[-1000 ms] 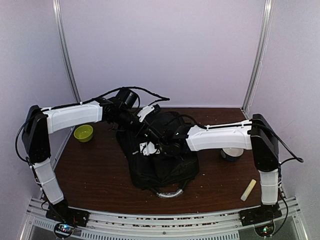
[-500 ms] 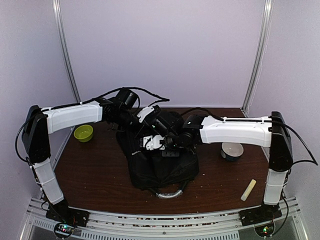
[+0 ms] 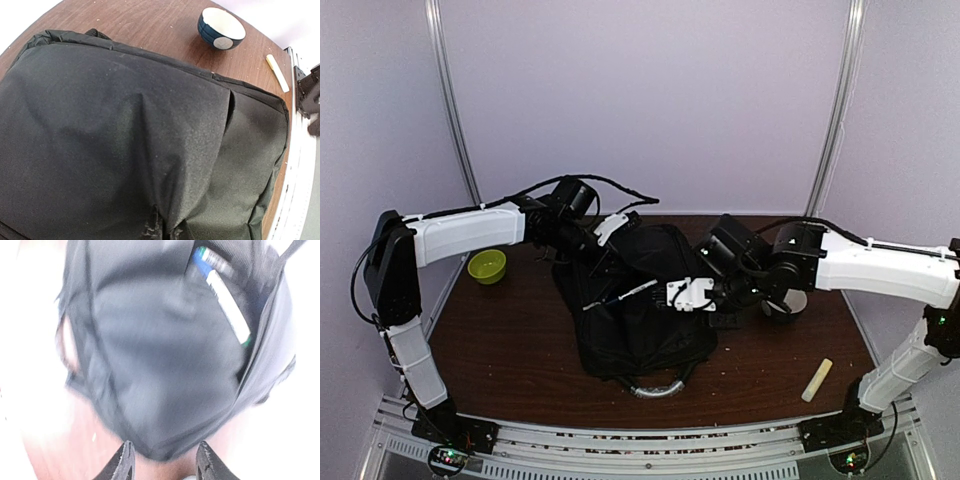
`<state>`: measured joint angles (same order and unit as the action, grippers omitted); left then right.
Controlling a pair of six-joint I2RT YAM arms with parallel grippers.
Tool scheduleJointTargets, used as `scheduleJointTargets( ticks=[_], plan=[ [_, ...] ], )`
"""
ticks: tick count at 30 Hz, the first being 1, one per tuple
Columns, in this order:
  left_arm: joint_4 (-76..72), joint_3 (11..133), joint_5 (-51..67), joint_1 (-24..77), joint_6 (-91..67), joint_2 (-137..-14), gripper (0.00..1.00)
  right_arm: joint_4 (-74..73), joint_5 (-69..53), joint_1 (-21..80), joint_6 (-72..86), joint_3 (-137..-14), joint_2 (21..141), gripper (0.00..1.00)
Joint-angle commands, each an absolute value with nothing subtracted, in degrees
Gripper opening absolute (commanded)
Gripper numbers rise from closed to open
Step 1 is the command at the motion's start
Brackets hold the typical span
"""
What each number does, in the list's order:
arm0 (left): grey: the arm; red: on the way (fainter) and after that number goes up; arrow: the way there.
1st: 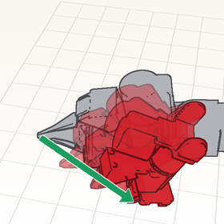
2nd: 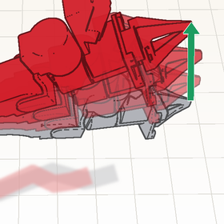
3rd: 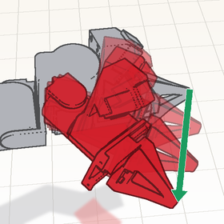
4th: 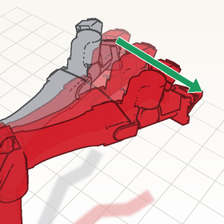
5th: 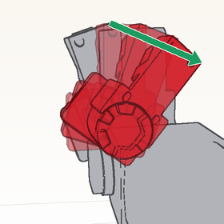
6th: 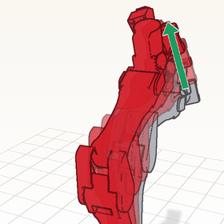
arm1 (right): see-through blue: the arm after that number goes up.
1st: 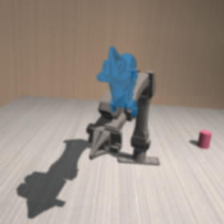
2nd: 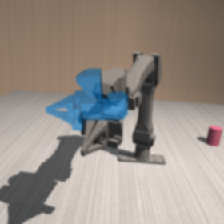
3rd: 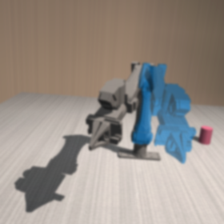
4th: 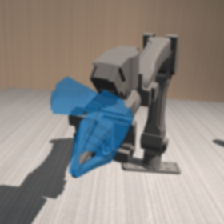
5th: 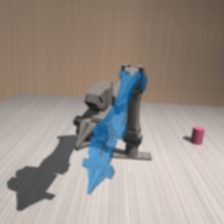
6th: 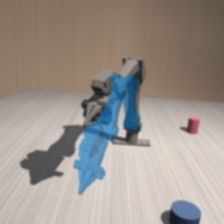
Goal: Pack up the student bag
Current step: Move the pen to the corner of the board.
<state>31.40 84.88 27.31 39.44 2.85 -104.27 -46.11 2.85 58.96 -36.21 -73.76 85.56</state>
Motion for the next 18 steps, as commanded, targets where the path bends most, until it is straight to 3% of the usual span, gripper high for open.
scheduleJointTargets(
  ticks=[1,9,18],
  plan=[
    [28.6,86.7,31.0,39.7,2.2,-104.2,0.0,-51.3,-0.2,56.5,-37.3,-64.3,77.5,0.44],
    [28.9,86.9,31.0,39.7,2.3,-104.4,0.0,-62.9,-0.8,42.7,-45.7,-49.5,62.4,0.44],
    [29.2,87.1,31.1,39.7,2.3,-105.5,0.0,-69.5,7.4,24.3,-64.0,-38.4,48.4,0.45]
  ],
)
